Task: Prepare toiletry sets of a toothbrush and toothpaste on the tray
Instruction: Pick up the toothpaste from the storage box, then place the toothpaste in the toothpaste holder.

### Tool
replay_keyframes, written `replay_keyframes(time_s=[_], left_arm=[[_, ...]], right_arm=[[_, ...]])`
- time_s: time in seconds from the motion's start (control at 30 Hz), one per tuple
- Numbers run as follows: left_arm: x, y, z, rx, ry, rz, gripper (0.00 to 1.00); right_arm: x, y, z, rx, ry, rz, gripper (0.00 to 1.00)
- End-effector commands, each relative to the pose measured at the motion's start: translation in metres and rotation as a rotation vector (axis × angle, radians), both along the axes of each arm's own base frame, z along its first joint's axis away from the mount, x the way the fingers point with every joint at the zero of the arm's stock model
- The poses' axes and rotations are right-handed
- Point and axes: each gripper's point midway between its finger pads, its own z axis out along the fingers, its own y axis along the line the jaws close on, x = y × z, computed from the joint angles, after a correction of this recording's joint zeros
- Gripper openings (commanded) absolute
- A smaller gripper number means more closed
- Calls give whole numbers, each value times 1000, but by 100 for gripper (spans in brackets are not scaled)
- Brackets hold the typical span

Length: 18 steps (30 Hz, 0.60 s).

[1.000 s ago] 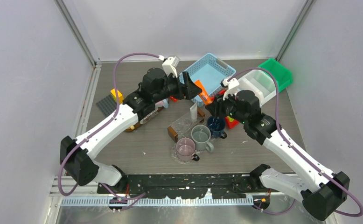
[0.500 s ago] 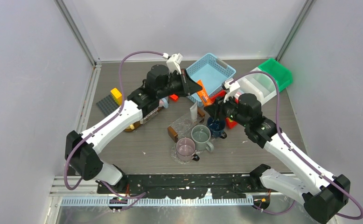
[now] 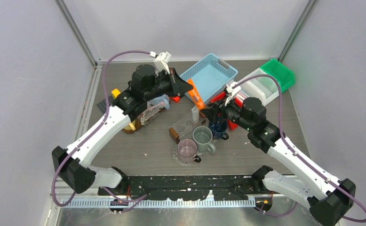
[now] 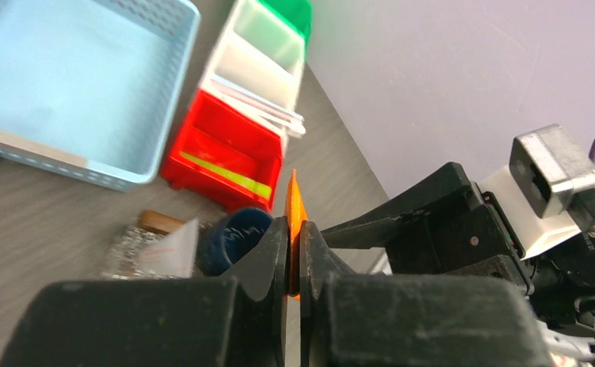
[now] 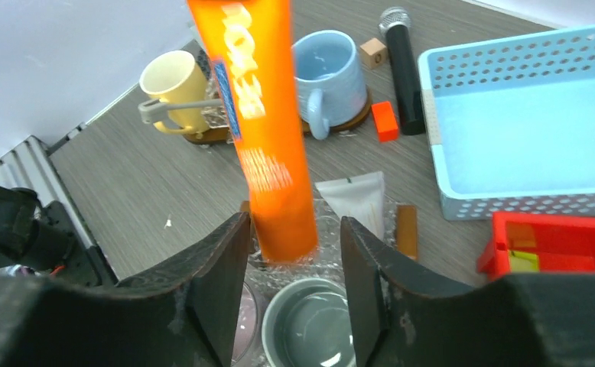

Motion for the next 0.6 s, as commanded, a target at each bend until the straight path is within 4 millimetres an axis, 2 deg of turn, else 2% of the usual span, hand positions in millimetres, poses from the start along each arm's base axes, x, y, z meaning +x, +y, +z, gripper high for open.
replay_keyframes(time_s=[0.0, 0.07, 0.2, 0.27, 0.57], left_arm=[[9, 40, 39, 34, -192, 122, 0], [7, 45, 36, 66, -216, 128, 0], [4, 51, 28, 106, -258, 124, 0], [3, 53, 17, 126, -276, 124, 0], [-10, 49, -20, 330, -453, 121, 0]], right_arm=[[2, -17, -2, -20, -4, -69, 60], [3, -21, 0, -12, -10, -93, 67], [5, -34, 2, -18, -28, -160, 74], [6, -42, 0, -31, -34, -197, 76], [16, -82, 6, -78, -95, -402, 81]])
